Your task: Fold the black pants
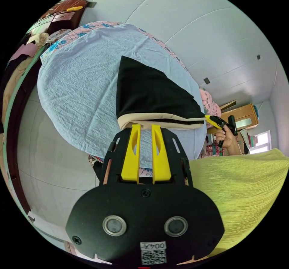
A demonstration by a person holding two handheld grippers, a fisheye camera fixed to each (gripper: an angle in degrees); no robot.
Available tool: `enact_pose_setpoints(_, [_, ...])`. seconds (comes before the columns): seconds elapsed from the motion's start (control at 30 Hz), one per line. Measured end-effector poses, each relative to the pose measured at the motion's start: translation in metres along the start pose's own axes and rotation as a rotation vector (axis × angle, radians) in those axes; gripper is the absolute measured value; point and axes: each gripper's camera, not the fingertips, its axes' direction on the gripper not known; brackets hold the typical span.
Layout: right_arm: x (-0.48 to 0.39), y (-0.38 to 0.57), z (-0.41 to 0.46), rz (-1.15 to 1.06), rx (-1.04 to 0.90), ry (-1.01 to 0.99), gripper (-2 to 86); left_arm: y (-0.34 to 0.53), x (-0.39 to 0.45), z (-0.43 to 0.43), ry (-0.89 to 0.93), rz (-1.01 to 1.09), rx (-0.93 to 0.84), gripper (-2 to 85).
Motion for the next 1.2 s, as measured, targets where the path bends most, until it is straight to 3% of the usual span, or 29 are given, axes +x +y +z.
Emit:
enact_pose_setpoints(0.1, [-0.019, 0.005, -0.006, -0.128, -0.018, 0.122, 0.1, 0.002, 0.003, 0.001, -0.014, 0.004, 0.004, 6.1])
enact_pose_setpoints(0.27, [0.021, 0.013, 0.023, -0.115, -0.054, 0.264, 1.4, 0.004, 0.004, 0.008, -0.024, 0.003, -0.005, 5.3])
enact_pose_setpoints(0.43, [0.042, 0.018, 0.020, -0.045, 0.012, 0.148, 4.6, -0.009, 0.016, 0.008, -0.050, 0.058, 0.037, 3.1])
enact_pose_setpoints(0.63, [0.054, 0.016, 0.007, 0.024, 0.064, 0.178, 12.5, -0.042, 0.030, 0.040, -0.047, 0.124, 0.003, 2.0])
enact_pose_setpoints(0.77, [0.059, 0.007, 0.027, -0.009, -0.034, 0.107, 6.6, -0.049, 0.029, 0.085, -0.067, 0.143, -0.163, 1.7])
enact_pose_setpoints(0.9, [0.048, 0.002, 0.015, -0.055, -0.024, 0.263, 7.1, -0.044, 0.030, 0.102, -0.106, 0.166, -0.187, 1.6])
enact_pose_setpoints(1.0, [0.026, -0.006, -0.003, -0.202, 0.087, 0.425, 7.2, -0.049, 0.032, 0.107, -0.116, 0.167, -0.200, 1.5])
enact_pose_setpoints(1.07, [0.018, -0.026, -0.012, -0.313, 0.161, 0.368, 6.5, -0.051, 0.034, 0.110, -0.133, 0.179, -0.206, 1.4])
enact_pose_setpoints(1.2, [0.033, -0.085, -0.002, -0.276, 0.076, 0.138, 7.5, -0.053, 0.035, 0.114, -0.150, 0.165, -0.208, 1.5])
